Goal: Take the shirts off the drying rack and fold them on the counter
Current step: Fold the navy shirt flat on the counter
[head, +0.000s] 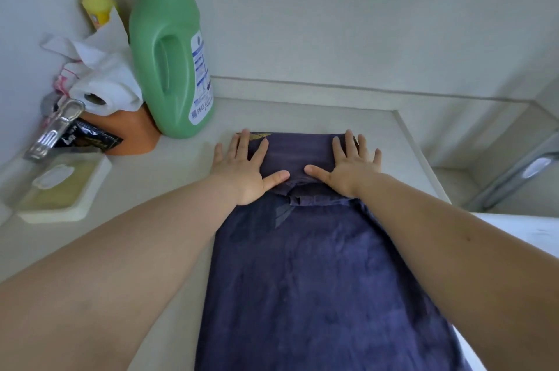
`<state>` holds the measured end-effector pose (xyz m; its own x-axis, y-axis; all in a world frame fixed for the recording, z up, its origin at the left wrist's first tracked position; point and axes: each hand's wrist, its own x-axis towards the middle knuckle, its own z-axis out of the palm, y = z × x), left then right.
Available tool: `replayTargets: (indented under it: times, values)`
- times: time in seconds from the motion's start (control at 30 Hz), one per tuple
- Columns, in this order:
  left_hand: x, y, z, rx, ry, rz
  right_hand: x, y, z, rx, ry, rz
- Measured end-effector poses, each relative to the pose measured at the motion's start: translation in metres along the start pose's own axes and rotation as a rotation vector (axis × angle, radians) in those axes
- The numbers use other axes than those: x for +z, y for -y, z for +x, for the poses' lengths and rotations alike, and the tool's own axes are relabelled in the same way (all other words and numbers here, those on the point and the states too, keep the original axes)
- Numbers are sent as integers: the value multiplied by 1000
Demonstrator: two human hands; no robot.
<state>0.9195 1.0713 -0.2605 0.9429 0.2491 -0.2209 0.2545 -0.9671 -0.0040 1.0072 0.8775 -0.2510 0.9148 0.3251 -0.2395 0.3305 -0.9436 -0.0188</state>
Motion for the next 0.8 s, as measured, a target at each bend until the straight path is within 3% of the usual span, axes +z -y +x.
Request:
replayTargets:
  times: [0.13,0.33,0.53,0.7,0.8]
  values:
    - [15,4,-49,-107,42,-104,2,-13,-53,120,91,88]
    - [17,8,-127,-141,-44,-181,-2,-50,-155,269,43,350]
    - [24,-2,-211,-118,-27,-312,16,-67,-241,232,124,393]
    - [48,-7,-271,-222,-52,-421,41,-73,-294,186,45,468]
    - [59,-19,-310,-313,-142,-424,60,-80,-329,203,-115,540]
